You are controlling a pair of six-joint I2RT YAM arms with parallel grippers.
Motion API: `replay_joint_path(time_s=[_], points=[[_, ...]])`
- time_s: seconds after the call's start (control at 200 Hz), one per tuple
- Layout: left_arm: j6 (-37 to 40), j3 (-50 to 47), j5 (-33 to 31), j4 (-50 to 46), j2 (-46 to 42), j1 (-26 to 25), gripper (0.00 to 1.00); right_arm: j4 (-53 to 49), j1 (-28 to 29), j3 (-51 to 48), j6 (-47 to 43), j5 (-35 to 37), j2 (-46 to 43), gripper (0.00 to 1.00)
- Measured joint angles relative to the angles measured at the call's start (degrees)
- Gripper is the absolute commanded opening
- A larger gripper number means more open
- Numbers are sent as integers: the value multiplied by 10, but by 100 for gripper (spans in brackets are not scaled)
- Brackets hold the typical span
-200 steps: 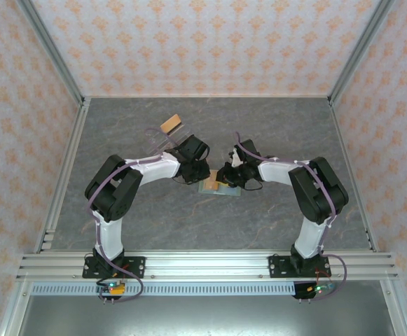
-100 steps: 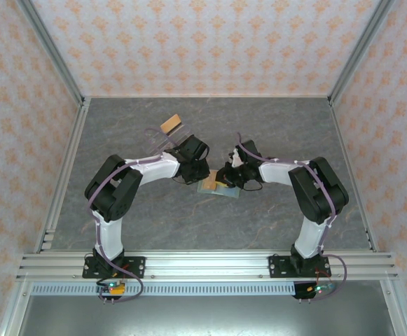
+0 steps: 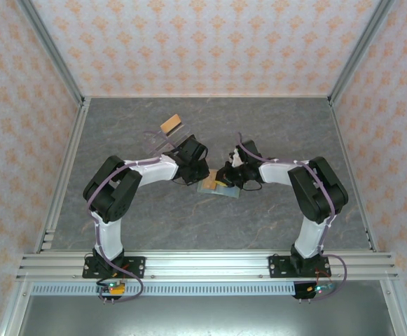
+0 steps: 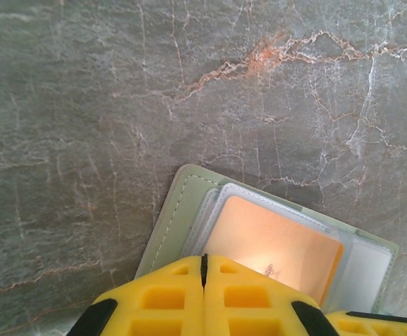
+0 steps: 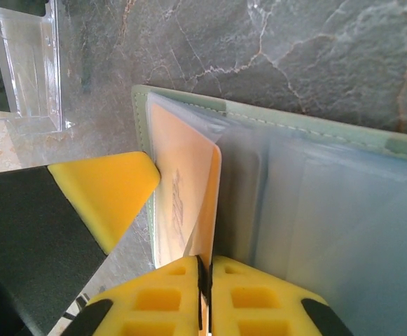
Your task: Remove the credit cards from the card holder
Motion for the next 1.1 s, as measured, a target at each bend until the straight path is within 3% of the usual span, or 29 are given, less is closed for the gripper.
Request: replay_joint_path(time_s=[0.14, 0.25, 1.101], points=[[5, 1, -2, -2, 0, 0, 21, 1, -2, -1, 0, -2, 0, 1], [6, 8, 4, -4, 0, 0, 26, -2, -3, -1, -5, -1, 0, 0], [25, -8, 59, 31, 4, 9, 21, -97, -33, -4, -47, 31, -63, 0]])
